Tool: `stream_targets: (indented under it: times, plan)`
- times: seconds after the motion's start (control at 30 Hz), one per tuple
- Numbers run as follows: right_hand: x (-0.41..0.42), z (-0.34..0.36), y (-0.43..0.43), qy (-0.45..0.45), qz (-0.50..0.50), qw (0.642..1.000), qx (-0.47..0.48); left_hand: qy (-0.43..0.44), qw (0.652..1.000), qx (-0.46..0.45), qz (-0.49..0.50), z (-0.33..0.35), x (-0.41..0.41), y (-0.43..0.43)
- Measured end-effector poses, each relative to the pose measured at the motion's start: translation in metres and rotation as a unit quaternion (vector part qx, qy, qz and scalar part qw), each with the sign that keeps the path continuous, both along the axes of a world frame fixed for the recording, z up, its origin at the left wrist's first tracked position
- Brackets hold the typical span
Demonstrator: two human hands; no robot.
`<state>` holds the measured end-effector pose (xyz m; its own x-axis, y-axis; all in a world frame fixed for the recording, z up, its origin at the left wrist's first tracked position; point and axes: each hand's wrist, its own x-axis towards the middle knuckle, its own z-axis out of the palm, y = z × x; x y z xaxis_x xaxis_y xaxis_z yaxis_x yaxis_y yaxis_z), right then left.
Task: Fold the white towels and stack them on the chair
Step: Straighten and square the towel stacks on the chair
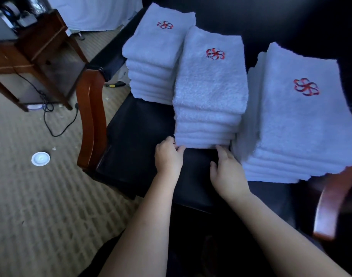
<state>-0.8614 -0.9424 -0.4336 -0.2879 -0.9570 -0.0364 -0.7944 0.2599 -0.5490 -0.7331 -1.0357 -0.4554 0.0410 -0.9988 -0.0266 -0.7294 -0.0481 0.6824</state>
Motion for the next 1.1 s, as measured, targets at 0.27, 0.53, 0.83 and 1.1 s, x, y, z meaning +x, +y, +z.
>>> stream_targets:
  times: [0.27,0.53,0.83,1.1]
  plan:
    - [-0.001,-0.002,0.0,0.005,0.012,1.0,0.01,-0.09,0.995,-0.018,-0.043,0.003,0.01,-0.007]
    - [0.001,0.007,0.035,-0.019,0.04,0.999,0.028,-0.103,0.991,0.024,-0.086,0.015,0.04,0.025]
    - [0.007,0.008,0.066,-0.084,-0.082,0.993,0.011,-0.072,0.993,0.054,-0.079,0.02,0.083,0.061]
    - [0.002,0.009,0.054,-0.243,-0.157,0.956,-0.053,0.12,0.988,0.057,-0.076,0.04,0.081,0.069]
